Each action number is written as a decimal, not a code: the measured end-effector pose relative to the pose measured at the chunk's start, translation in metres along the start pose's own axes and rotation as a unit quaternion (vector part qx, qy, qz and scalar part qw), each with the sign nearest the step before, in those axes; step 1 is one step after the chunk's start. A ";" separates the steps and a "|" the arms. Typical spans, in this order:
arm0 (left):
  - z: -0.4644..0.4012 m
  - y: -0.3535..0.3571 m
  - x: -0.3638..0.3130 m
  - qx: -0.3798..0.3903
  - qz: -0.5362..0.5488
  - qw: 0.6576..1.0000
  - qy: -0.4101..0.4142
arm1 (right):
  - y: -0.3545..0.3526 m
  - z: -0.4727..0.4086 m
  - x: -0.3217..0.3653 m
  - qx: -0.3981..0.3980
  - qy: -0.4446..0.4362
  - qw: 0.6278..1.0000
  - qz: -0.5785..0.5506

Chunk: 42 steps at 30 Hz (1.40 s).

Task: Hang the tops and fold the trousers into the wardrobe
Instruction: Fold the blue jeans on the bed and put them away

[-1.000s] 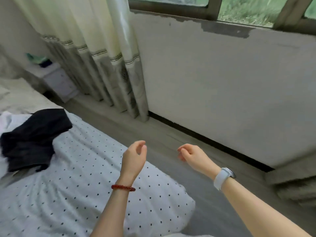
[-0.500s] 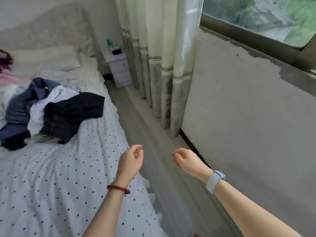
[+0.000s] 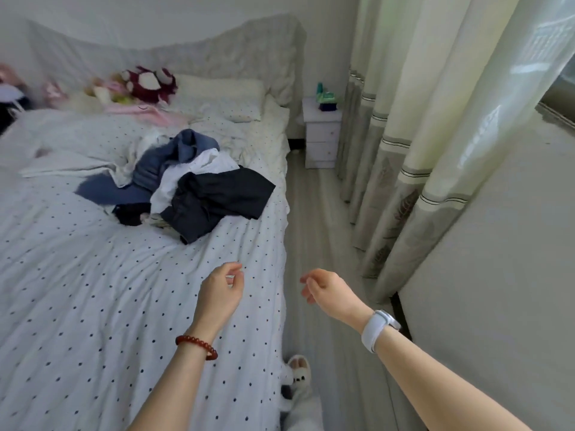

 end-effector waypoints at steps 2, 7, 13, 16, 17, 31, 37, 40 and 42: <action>-0.045 -0.010 0.005 -0.023 0.014 1.000 -0.012 | -0.017 -0.046 0.006 0.008 -0.005 1.000 0.013; -0.158 -0.045 0.015 -0.043 0.040 0.997 -0.045 | -0.062 -0.172 0.038 0.028 0.013 0.999 0.038; -0.258 -0.104 0.031 -0.081 0.050 0.991 -0.096 | -0.091 -0.294 0.102 0.062 -0.011 0.994 0.084; -0.300 -0.120 0.048 -0.085 0.061 0.984 -0.142 | -0.093 -0.356 0.130 0.077 -0.048 0.986 0.137; -0.312 -0.125 0.052 -0.089 0.068 0.982 -0.155 | -0.093 -0.376 0.140 0.075 -0.069 0.982 0.157; -0.501 -0.168 0.123 -0.245 0.357 0.838 -0.331 | -0.015 -0.728 0.288 0.301 -0.238 0.772 0.507; -0.525 -0.183 0.123 -0.314 0.547 0.715 -0.301 | -0.004 -0.702 0.251 0.364 -0.271 0.821 0.348; -0.525 -0.183 0.135 -0.368 0.564 0.684 -0.280 | -0.017 -0.655 0.237 0.453 -0.336 0.747 0.352; -0.514 -0.170 0.144 -0.399 0.559 0.648 -0.330 | -0.022 -0.644 0.227 0.548 -0.295 0.703 0.345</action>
Point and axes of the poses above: each hand's wrist, its own z-axis away from the middle knuckle, its own y-axis out of the palm, x = y × z, the point moved 4 cm from there along -z, towards the middle knuckle, and after that the axes turned 11 degrees about x, right-handed, at the moved point
